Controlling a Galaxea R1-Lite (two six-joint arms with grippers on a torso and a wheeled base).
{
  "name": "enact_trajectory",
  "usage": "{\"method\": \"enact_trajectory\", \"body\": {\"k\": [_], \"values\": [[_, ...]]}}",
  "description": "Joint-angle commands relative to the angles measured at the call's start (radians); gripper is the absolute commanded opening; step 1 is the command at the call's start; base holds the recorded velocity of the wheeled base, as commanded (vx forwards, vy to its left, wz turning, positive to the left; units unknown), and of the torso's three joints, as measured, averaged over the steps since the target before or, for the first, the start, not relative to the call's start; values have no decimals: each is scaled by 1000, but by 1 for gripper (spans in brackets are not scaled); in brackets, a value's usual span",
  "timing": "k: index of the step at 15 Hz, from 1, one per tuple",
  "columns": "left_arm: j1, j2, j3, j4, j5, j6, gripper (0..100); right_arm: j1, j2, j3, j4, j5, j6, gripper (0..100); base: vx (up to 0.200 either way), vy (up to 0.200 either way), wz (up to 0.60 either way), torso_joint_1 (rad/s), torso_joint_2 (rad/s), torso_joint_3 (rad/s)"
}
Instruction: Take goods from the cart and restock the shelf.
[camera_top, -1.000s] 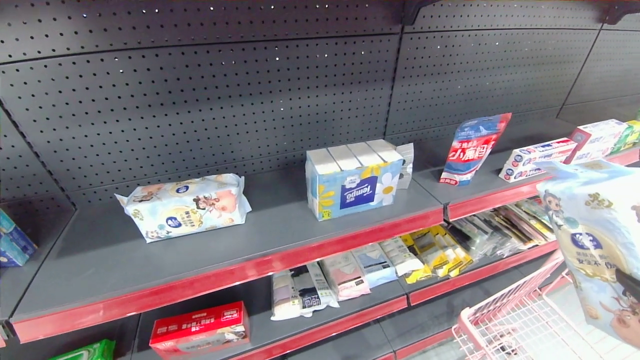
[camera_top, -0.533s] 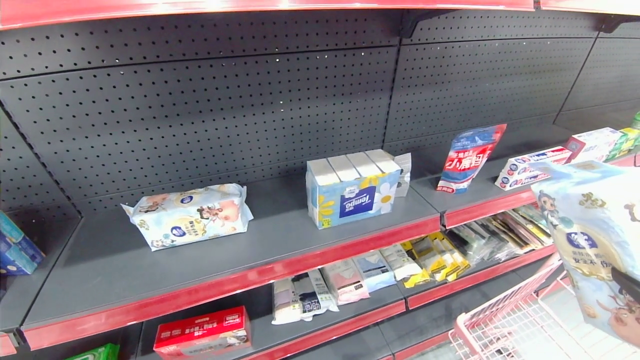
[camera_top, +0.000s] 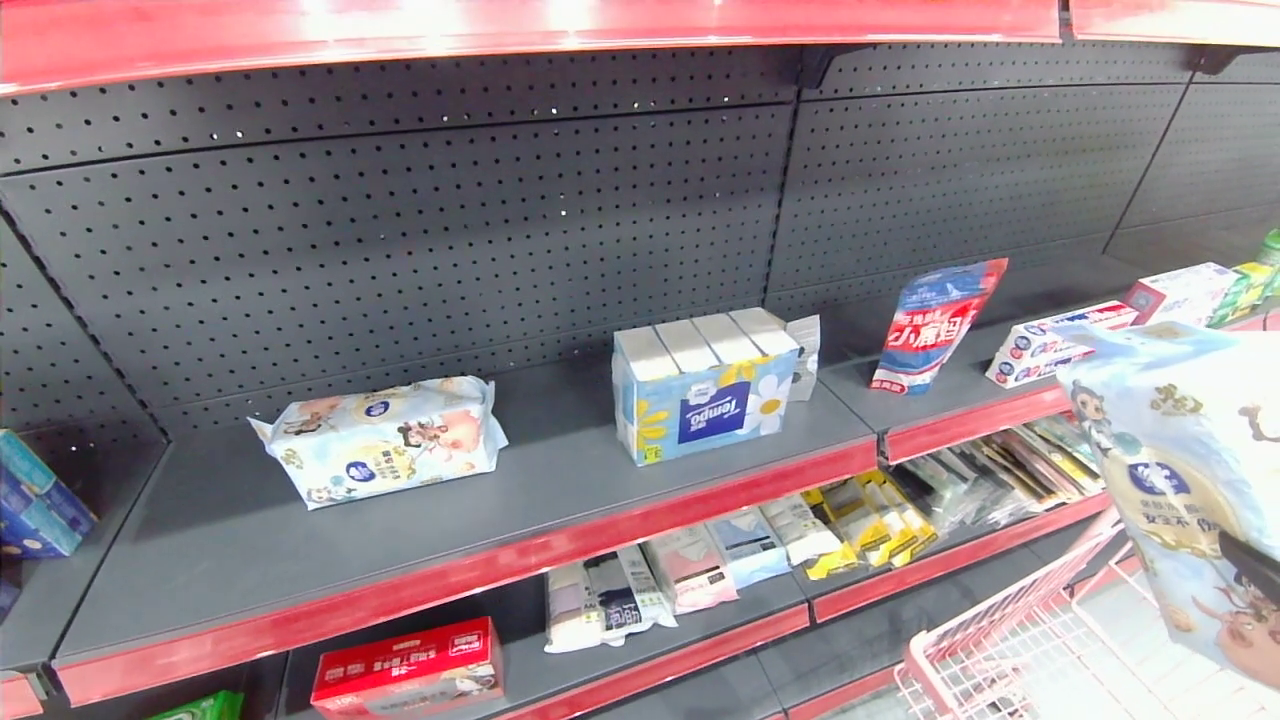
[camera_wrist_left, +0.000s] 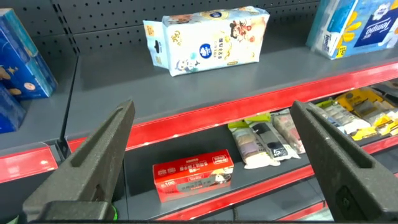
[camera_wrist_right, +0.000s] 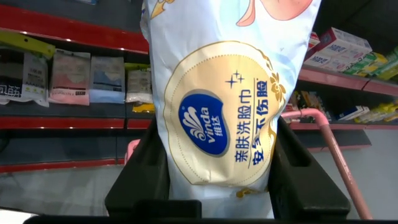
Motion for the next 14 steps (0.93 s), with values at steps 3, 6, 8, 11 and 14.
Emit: {"method": "enact_trajectory", "body": {"k": [3, 6, 8, 11, 14], "values": [[0, 0, 0, 0, 0, 0, 100, -1, -1, 6, 0, -1, -11, 0, 0, 0, 0, 0, 0, 0], [0, 0, 0, 0, 0, 0, 100, -1, 2, 6, 0, -1, -12, 0, 0, 0, 600, 4, -1, -1], [0, 0, 0, 0, 0, 0, 100, -1, 0, 7, 0, -1, -11, 0, 0, 0, 600, -5, 2, 0], [0, 0, 0, 0, 0, -2, 100, -2, -1, 9, 0, -1, -12, 0, 0, 0, 200, 6, -1, 1], [0, 0, 0, 0, -2, 1, 100, -7, -6, 12, -3, 2, 3, 0, 0, 0, 0, 0, 0, 0]]}}
